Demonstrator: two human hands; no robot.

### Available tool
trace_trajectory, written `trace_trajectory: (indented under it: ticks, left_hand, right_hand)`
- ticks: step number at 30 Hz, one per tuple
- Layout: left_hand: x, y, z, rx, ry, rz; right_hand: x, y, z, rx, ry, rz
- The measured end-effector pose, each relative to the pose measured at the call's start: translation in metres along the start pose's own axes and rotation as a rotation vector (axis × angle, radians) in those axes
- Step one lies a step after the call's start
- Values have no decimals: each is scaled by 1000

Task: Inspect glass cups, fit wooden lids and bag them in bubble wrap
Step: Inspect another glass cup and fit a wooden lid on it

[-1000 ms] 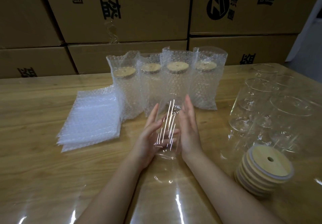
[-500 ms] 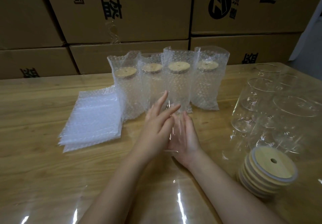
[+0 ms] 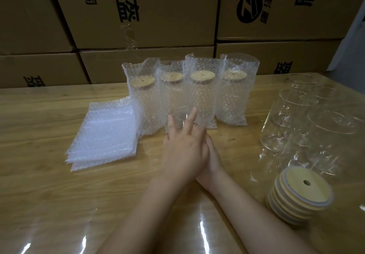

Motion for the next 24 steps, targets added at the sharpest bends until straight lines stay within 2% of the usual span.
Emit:
trace_trajectory:
  ticks: [3,7,10,12,14,17,20,21,23,24]
  left_hand:
    - [-1,-2,13,-95,298,-117]
    - [-2,-11,32,-254,789,-218]
    - [2,-15,45,-447,1272,-207]
    - [6,-15,47,-466,1430,-233]
    - [10,-12,43,-391,1380,-355]
    - [10,-2,31,-106,1090,-539]
    - [10,5,27,252,770,-617]
    - [8,5,28,352,711,-629]
    - [3,4,30,513,657,-656]
    - [-1,3,32,566,625,-681]
  right_hand:
    - [4,3,1,-82,178,39]
    - [10,10,-1,-288,351,78]
    - [11,12,-3,-420,470,70]
    - [9,12,-6,-490,468,25]
    - [11,14,-5,-516,488,-17]
    - [14,14,-3,-358,398,-54]
    - [6,16,3,-178,331,20]
    - [5,20,7,-135,331,65]
    - [0,20,6,-44,177,21]
    - [-1,23,6,-48,186,27]
Point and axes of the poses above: each hand's wrist, its own y-axis away from the middle knuckle, its own x-axis out of the palm, z = x × y, the point moved 1 cm from there along -y, towards the middle knuckle, and after that the axes turned 1 degree about -z, right-handed, at the moved point
